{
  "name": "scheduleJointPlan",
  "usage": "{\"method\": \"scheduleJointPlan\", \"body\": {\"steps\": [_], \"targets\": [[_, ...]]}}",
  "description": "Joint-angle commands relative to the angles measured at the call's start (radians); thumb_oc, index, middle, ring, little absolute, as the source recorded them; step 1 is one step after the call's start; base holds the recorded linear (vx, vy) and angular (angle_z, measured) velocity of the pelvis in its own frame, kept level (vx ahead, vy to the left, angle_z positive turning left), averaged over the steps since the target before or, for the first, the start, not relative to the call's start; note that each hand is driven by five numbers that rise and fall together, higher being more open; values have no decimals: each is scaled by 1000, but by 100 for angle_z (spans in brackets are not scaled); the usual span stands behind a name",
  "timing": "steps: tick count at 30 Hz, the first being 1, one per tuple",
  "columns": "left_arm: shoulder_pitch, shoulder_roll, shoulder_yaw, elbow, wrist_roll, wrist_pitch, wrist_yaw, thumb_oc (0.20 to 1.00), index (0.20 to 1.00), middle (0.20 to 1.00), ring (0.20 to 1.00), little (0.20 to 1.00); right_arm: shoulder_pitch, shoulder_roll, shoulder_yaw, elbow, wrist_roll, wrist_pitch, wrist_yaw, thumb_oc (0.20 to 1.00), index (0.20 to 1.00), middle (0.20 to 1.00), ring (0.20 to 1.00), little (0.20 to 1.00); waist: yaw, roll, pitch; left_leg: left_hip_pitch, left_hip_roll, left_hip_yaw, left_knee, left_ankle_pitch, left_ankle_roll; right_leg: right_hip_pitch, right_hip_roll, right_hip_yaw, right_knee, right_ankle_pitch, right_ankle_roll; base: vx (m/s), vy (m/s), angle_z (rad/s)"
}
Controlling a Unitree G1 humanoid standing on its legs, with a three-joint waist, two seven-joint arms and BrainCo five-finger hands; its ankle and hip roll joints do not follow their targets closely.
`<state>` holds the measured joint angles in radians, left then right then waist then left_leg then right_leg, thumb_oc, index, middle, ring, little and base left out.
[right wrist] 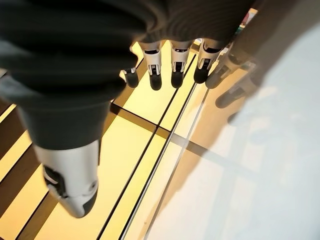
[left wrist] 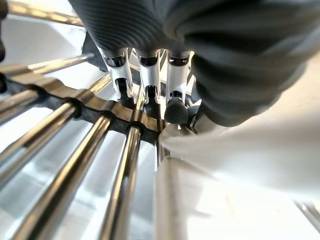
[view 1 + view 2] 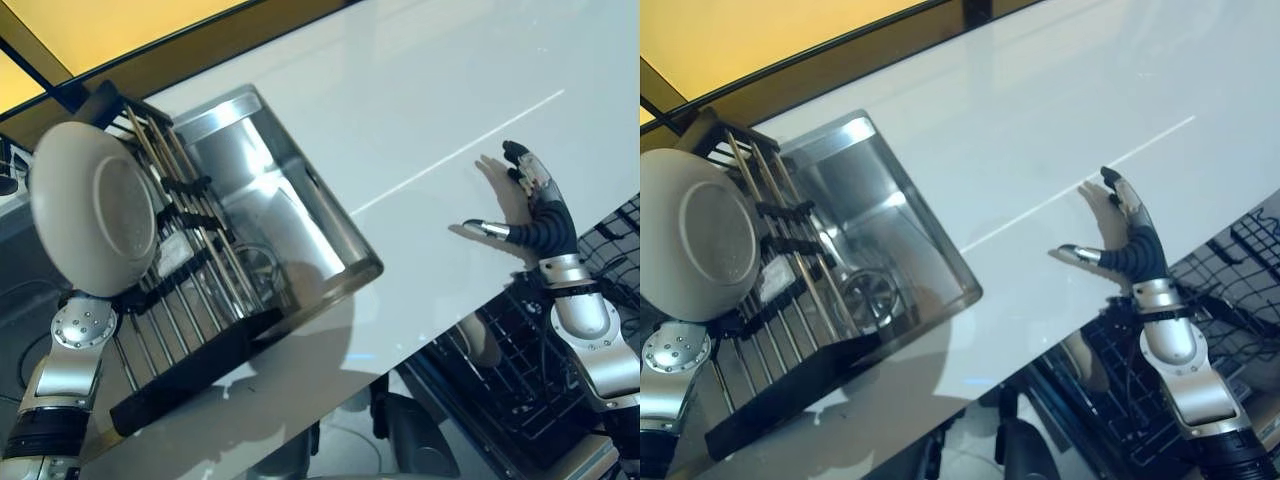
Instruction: Pick up plates and place into dishwasher.
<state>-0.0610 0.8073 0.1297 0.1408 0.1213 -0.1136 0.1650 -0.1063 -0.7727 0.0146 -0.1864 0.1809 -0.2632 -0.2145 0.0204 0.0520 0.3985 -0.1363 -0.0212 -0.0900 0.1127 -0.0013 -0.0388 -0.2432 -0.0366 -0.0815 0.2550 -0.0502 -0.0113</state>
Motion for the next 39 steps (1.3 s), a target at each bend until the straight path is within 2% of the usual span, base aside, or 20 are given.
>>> {"method": "scheduleJointPlan", "body": {"steps": [1,7,25,26,28,29,30,34,39], "targets": [[114,138,-30,-59,193,17,69,200,200,200,200,200,22,-25,76,41,44,6,-4,1000,1000,1000,1000,1000,62,-47,-12,-83,-69,-13,85,-61,69,50,-7,-37,-93,-12,77,-24,13,-5],[113,184,-57,-34,249,30,95,209,209,209,209,209,19,-48,77,54,52,-6,-13,1000,1000,1000,1000,1000,49,-32,-2,-96,-70,-2,88,-60,68,36,-13,-39,-94,-7,79,-3,2,-1],[96,233,-114,-33,421,72,160,341,341,341,341,341,32,-65,52,56,46,-23,-25,1000,1000,1000,1000,1000,32,-19,10,-121,-71,7,85,-55,65,6,-21,-42,-101,4,83,-7,2,-1],[98,236,-114,-32,445,79,174,366,366,366,366,366,32,-67,48,56,49,-22,-23,1000,1000,1000,1000,1000,32,-18,10,-123,-71,7,86,-54,65,4,-21,-42,-100,4,83,-7,6,3],[99,251,-117,-27,505,110,207,470,470,470,470,470,29,-70,50,59,50,-22,-23,1000,1000,1000,1000,1000,31,-17,10,-125,-71,7,87,-54,64,2,-21,-41,-99,4,82,0,0,0],[97,266,-122,-21,514,129,234,639,639,639,639,639,25,-72,55,61,49,-22,-24,1000,1000,1000,1000,1000,30,-17,10,-125,-71,8,87,-55,64,1,-22,-41,-100,4,82,0,0,0],[95,271,-123,-19,516,138,241,1000,1000,1000,1000,1000,23,-72,57,62,49,-22,-25,1000,1000,1000,1000,1000,30,-17,10,-125,-71,8,86,-55,64,2,-22,-42,-100,4,82,0,0,0],[111,268,-116,-16,526,191,288,1000,1000,1000,1000,1000,38,-67,53,59,47,-26,-30,1000,1000,1000,1000,1000,34,-21,4,-125,-73,5,88,-57,63,3,-23,-45,-102,3,82,0,0,0],[128,249,-92,-8,524,196,344,1000,1000,1000,1000,1000,52,-56,48,58,41,-26,-36,1000,1000,1000,1000,1000,40,-25,0,-121,-75,1,85,-57,64,8,-23,-49,-104,2,83,0,0,0]]}}
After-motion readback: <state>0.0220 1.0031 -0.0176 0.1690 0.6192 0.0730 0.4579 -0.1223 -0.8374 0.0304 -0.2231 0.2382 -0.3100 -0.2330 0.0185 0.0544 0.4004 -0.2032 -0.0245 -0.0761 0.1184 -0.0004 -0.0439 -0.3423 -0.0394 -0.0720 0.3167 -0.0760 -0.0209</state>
